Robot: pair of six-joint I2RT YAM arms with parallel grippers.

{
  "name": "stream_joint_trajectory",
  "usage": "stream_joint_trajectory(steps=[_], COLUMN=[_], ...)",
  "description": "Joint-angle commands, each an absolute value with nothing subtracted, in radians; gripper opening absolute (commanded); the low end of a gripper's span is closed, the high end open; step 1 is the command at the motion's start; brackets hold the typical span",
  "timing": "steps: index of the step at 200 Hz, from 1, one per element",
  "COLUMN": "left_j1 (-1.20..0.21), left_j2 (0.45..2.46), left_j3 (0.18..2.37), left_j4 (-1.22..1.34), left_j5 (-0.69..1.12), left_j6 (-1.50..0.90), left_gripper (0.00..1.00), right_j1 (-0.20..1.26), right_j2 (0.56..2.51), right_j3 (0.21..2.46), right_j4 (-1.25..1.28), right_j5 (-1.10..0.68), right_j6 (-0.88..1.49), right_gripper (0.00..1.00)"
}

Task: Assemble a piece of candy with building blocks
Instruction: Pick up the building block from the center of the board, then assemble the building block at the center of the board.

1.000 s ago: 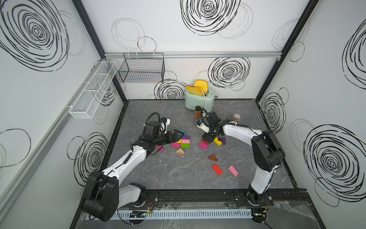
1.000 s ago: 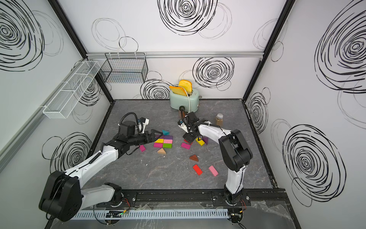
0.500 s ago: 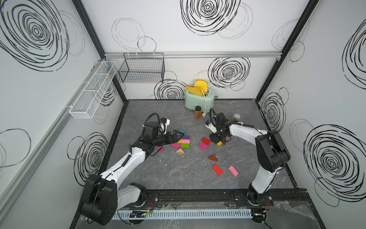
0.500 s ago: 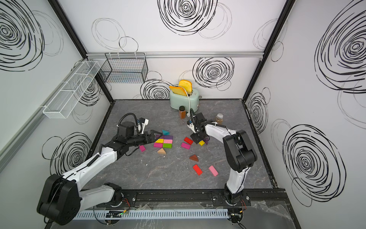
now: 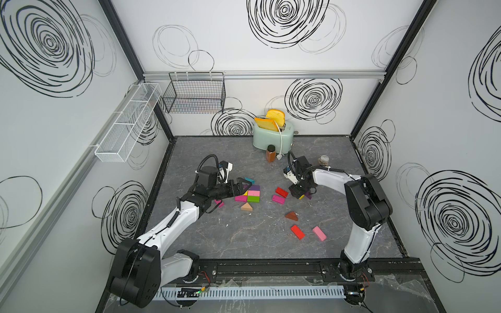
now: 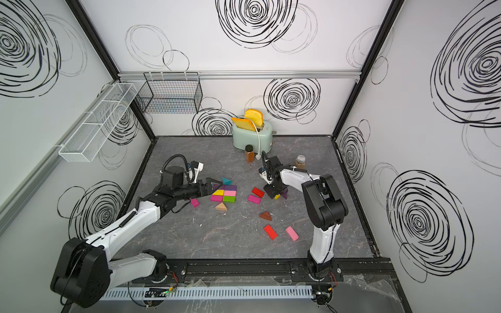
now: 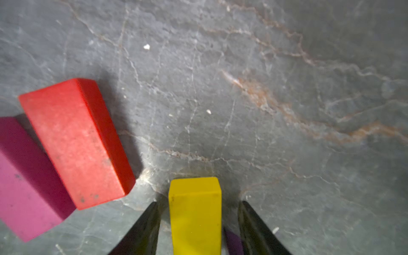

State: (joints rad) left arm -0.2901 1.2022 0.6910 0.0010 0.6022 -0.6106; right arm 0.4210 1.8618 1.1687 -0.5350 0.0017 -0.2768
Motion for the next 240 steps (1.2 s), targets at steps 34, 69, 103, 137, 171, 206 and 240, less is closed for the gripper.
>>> stream_joint_trajectory(steps=[34,69,103,137,171,206,240], left_j1=[-0.278,-0.272,-0.262,-0.249,-0.245,-0.246,-0.245], left_j2=[1.204,1.188,1.168,1.167,1.172,1.171,1.167], left_j3=[0.669,0.668,0.660,0.650,0.650,0.652,0.649], left_j4=[0.047,0.031,0.017,0.020,0.027,0.026,0.028], left_j5=[0.622,0.624,0.616,0.621,0.624,0.623,0.624], left_j6=[-0.615,-0.609,-0.603,-0.600,-0.603,-0.603,-0.605], left_gripper=[0.98,0.98,0.98,0.98,0.98,0.98,0.98], right_j1=[0.422,0.419,0.435,0.464,0.483,0.489,0.489], right_j2=[1.878,1.937,2.031,2.056,2.048,2.048,2.021], right_j3=[1.181,1.253,1.375,1.398,1.389,1.388,1.388], right_j4=[-0.569,-0.532,-0.551,-0.572,-0.579,-0.588,-0.587], right_j5=[-0.019,-0.059,-0.099,-0.128,-0.172,-0.170,-0.149], right_j6=[-0.306,-0.332,-0.369,-0.400,-0.413,-0.416,-0.408], right_gripper=[0.38,0.27,0.26,0.26,0.29,0.34,0.48])
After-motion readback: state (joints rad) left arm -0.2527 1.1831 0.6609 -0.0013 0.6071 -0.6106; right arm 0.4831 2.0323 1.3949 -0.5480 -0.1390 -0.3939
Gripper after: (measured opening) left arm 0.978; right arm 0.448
